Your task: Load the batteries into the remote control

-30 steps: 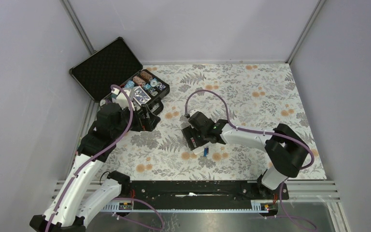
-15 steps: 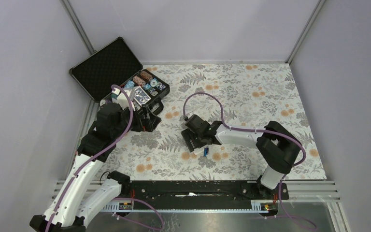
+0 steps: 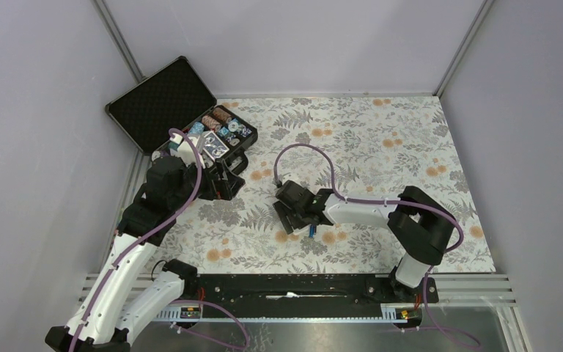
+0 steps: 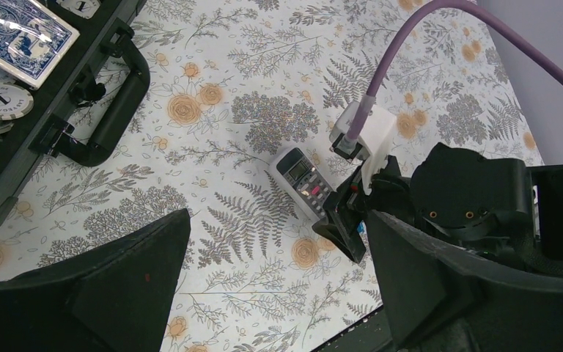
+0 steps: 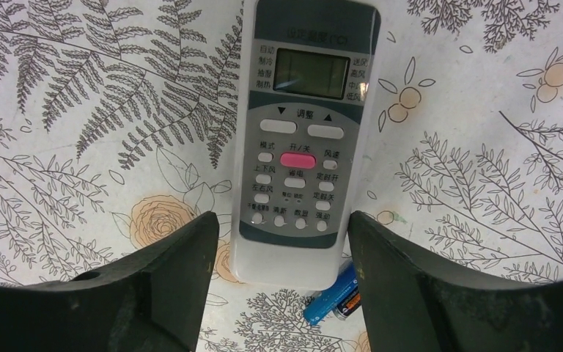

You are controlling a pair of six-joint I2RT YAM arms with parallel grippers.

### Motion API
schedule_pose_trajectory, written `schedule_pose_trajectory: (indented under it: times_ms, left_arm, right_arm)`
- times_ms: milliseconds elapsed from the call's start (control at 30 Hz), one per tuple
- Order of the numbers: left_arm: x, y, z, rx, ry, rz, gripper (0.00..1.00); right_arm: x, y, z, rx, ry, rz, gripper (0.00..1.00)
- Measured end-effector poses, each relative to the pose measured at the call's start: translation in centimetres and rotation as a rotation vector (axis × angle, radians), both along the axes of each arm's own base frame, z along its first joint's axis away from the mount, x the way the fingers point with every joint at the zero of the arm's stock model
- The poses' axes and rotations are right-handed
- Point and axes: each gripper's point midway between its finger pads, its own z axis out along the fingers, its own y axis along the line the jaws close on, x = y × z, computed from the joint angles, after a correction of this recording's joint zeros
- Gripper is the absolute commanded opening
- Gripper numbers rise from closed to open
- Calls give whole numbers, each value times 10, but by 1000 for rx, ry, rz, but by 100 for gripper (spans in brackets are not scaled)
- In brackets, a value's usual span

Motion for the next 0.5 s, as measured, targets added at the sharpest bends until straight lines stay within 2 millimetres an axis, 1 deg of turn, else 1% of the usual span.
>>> schedule_pose_trajectory:
  times_ms: [100,200,300,433,500]
  left_arm:
    - [0,0,0,-2,1,0,99]
    - [-1,-1,0,-7,4,0,99]
    - [-1,-1,0,-9,4,-1,99]
    - [-2,-1,2,-15,1,-2,99]
    - [-2,-1,3,-17,-4,-2,99]
  right_arm:
    - [-1,-1,-2,-14,-6,-4,67]
    - [-2,-2,-6,-31,-10,-13,59]
    - [-2,-2,-6,-36,-21,-18,47]
    - [-2,2,-5,-44,-25,-12,26]
    - [-3,4,-5,-44,-25,-7,18]
